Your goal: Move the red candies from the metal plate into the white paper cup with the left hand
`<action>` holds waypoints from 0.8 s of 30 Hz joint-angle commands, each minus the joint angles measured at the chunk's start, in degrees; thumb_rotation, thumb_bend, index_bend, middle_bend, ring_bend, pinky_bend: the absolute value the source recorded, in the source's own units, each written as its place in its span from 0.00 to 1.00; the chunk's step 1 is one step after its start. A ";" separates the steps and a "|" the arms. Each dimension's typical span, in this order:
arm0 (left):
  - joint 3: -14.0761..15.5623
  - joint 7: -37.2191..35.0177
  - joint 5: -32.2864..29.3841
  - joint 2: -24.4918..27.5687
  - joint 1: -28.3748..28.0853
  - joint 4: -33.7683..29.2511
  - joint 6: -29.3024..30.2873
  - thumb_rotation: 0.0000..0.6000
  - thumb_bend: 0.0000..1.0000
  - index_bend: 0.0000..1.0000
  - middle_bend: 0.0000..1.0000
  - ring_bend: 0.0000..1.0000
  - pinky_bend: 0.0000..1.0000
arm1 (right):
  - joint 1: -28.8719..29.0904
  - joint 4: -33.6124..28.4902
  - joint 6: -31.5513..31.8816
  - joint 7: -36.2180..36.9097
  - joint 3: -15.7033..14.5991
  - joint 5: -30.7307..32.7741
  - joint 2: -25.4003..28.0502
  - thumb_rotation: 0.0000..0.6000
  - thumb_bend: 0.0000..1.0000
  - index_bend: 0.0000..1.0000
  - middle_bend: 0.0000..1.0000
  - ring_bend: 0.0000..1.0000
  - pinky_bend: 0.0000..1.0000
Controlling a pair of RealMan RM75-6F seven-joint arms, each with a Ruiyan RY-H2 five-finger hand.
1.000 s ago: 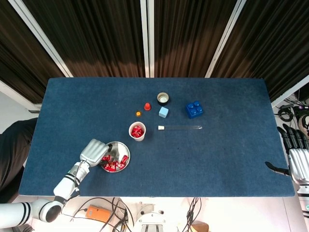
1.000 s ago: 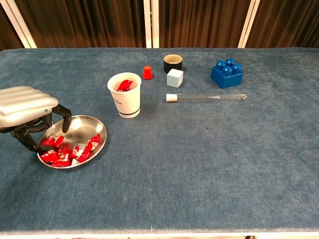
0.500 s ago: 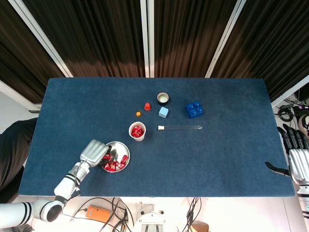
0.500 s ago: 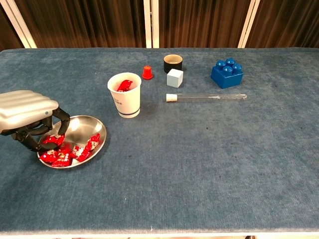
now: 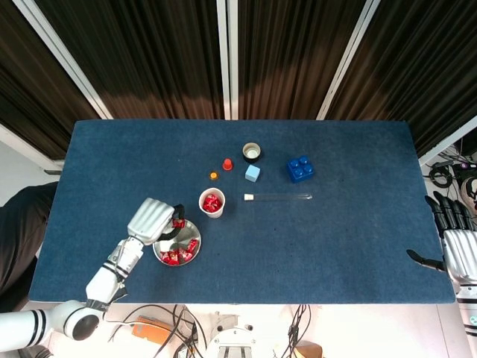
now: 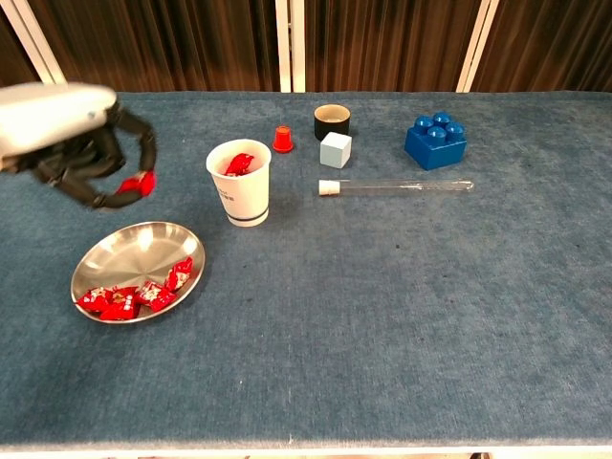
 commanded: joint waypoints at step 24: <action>-7.35 12.75 -20.82 -8.14 -14.00 6.30 -4.19 1.00 0.18 0.34 0.90 0.85 0.78 | -0.21 0.84 0.03 1.26 0.15 0.37 -0.12 1.00 0.18 0.00 0.03 0.00 0.09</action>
